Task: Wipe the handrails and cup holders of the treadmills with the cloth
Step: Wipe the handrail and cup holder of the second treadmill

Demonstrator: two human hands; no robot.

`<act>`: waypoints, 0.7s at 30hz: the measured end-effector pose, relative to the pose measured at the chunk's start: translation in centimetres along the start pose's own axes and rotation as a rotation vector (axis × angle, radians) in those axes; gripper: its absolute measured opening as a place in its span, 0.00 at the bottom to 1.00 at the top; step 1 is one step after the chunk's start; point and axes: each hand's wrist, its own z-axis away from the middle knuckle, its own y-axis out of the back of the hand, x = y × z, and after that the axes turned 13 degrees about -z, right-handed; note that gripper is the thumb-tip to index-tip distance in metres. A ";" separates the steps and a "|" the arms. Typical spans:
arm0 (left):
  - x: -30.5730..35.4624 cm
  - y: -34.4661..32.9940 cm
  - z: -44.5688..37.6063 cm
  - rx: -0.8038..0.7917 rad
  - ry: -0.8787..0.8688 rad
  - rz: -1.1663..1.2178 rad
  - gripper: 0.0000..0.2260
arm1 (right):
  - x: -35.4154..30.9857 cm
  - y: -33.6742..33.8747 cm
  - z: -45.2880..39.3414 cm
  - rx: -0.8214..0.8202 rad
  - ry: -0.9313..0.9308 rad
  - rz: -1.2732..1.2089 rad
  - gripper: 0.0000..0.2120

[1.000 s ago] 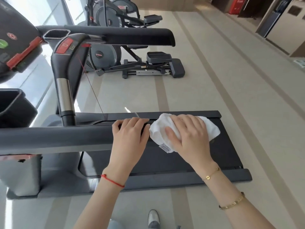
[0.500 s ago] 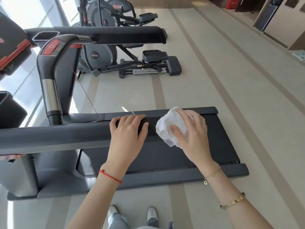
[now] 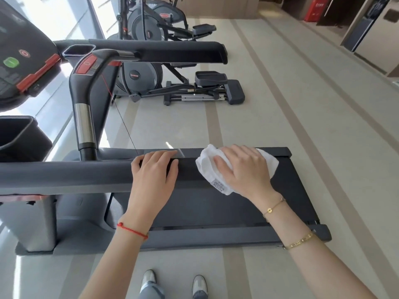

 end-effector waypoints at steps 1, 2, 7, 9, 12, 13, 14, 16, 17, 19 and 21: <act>-0.9 0.3 0.1 0.003 0.020 -0.006 0.11 | -0.8 -0.7 -0.2 -0.001 0.054 0.016 0.19; -1.7 0.5 0.1 0.005 0.040 -0.012 0.11 | -1.9 -1.4 -0.3 -0.004 0.103 0.025 0.20; -6.7 1.6 0.8 0.034 0.113 -0.019 0.11 | -7.5 -4.6 -1.9 -0.043 0.225 0.024 0.22; -9.0 2.2 1.0 0.055 0.131 -0.021 0.11 | -9.5 -5.6 -2.6 -0.081 0.249 0.039 0.23; -12.5 3.2 1.4 0.073 0.152 -0.025 0.11 | -12.6 -7.1 -3.5 -0.130 0.274 0.047 0.24; -13.7 3.6 1.4 0.079 0.156 -0.025 0.11 | -13.8 -7.7 -3.9 -0.137 0.280 0.045 0.24; -15.0 3.9 1.5 0.084 0.160 -0.026 0.10 | -15.1 -8.4 -4.3 -0.145 0.285 0.039 0.24; -17.8 4.7 1.7 0.093 0.166 -0.027 0.10 | -17.9 -9.8 -5.2 -0.168 0.291 0.019 0.24; -19.2 5.1 1.8 0.093 0.169 -0.026 0.10 | -19.4 -10.6 -5.6 -0.180 0.294 0.013 0.24; -22.2 5.8 1.9 0.095 0.173 -0.024 0.10 | -22.4 -12.2 -6.5 -0.198 0.299 -0.002 0.24; -25.1 6.5 1.9 0.093 0.181 -0.024 0.10 | -25.3 -13.6 -7.5 -0.216 0.293 -0.015 0.24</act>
